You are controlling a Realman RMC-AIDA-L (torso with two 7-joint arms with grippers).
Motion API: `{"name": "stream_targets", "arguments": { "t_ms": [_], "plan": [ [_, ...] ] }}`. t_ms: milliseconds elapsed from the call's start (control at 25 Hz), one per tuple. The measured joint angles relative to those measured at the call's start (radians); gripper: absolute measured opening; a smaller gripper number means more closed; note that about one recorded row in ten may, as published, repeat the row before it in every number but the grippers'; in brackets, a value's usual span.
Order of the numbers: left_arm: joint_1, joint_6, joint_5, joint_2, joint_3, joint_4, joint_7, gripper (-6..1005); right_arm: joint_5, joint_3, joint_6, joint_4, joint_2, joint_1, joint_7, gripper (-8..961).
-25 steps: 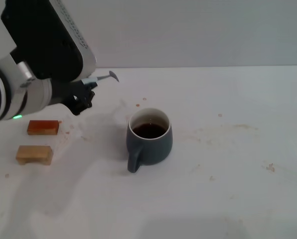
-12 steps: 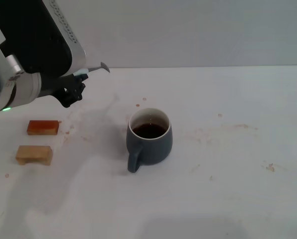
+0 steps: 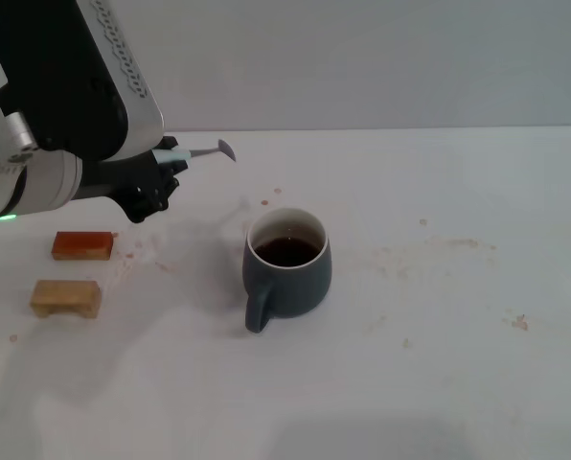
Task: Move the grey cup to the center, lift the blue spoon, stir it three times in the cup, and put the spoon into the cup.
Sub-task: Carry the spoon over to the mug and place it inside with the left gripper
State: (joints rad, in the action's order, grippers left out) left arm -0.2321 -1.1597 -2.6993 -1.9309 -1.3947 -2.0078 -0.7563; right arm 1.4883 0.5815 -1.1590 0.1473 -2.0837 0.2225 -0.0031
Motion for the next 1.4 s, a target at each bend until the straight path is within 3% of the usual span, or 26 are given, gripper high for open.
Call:
{"name": "stream_targets", "arguments": {
  "t_ms": [40, 80, 120, 200, 440, 800, 1400],
  "plan": [
    [-0.002, -0.001, 0.017, 0.01, 0.0, 0.0, -0.004, 177, 0.0, 0.0, 0.0, 0.0, 0.0, 0.0, 0.0, -1],
    [-0.006, -0.003, 0.07, 0.036, 0.001, -0.002, -0.012, 177, -0.016, 0.003, -0.008, -0.006, -0.001, -0.003, -0.001, -1],
    [-0.006, -0.003, 0.07, 0.036, 0.001, -0.002, -0.012, 177, -0.016, 0.003, -0.008, -0.006, -0.001, -0.003, -0.001, -1],
    [-0.013, -0.009, 0.146, 0.068, -0.002, -0.006, -0.029, 177, -0.048, 0.011, -0.023, -0.014, -0.002, -0.006, -0.003, -1],
    [-0.028, -0.024, 0.247, 0.099, -0.005, -0.008, -0.057, 176, -0.095, 0.024, -0.092, -0.018, -0.001, -0.007, -0.066, -1],
    [-0.052, -0.044, 0.274, 0.104, 0.037, -0.006, -0.06, 176, -0.1, 0.012, -0.198, 0.029, -0.004, -0.028, -0.098, -1],
    [-0.075, -0.045, 0.24, 0.106, 0.049, 0.048, -0.091, 177, -0.097, 0.001, -0.204, 0.053, -0.004, -0.039, -0.127, -1]
  ]
}}
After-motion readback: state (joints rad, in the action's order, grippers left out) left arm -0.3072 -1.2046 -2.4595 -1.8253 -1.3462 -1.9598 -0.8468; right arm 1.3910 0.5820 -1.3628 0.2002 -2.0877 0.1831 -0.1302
